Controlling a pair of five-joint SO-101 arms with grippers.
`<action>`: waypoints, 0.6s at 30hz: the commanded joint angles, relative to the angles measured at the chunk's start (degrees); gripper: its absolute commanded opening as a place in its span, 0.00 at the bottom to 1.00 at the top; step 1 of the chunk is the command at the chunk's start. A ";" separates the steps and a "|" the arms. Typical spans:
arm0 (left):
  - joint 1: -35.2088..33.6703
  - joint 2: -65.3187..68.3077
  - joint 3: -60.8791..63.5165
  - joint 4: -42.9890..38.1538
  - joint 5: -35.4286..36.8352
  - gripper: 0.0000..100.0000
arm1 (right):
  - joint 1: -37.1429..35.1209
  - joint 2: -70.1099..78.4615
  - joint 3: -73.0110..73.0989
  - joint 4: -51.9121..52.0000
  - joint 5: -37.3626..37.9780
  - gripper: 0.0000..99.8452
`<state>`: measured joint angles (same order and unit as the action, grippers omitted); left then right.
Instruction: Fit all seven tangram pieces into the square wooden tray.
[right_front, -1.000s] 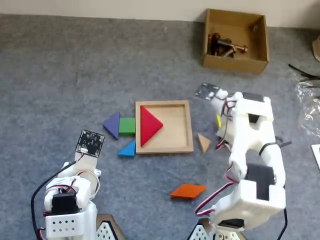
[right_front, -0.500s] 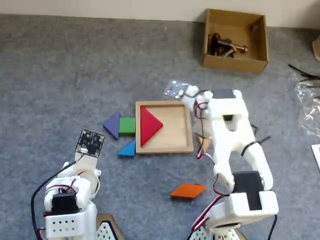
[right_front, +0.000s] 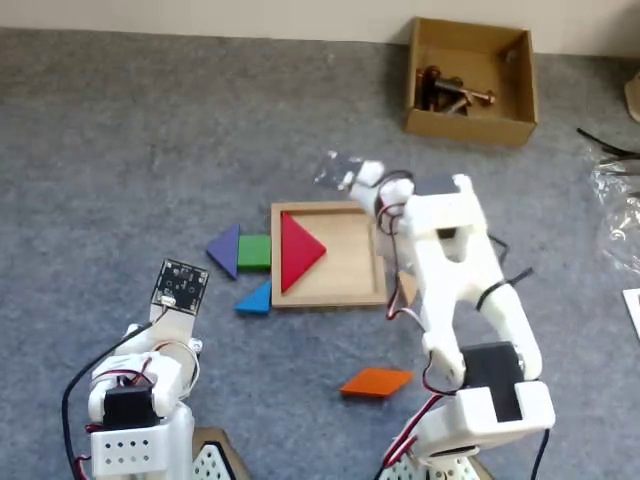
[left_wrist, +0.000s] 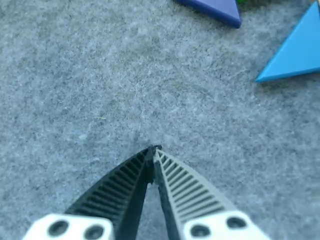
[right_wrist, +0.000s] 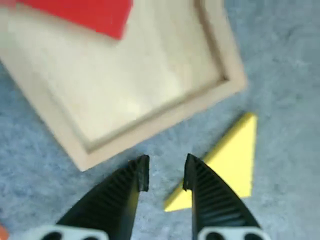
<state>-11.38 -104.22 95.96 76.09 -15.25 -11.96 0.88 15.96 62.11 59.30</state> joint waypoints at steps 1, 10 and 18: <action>-0.75 -0.40 1.19 0.35 0.44 0.01 | 4.62 -3.56 -6.02 -1.01 -7.38 0.11; -0.75 -0.40 1.19 0.35 0.44 0.01 | 9.10 -3.12 -4.79 -6.81 -15.74 0.11; -0.75 -0.40 1.19 0.35 0.44 0.01 | 10.24 -3.21 2.68 -14.55 -15.65 0.14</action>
<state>-11.38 -104.22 95.96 76.09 -15.25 -2.37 0.88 18.86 49.36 44.18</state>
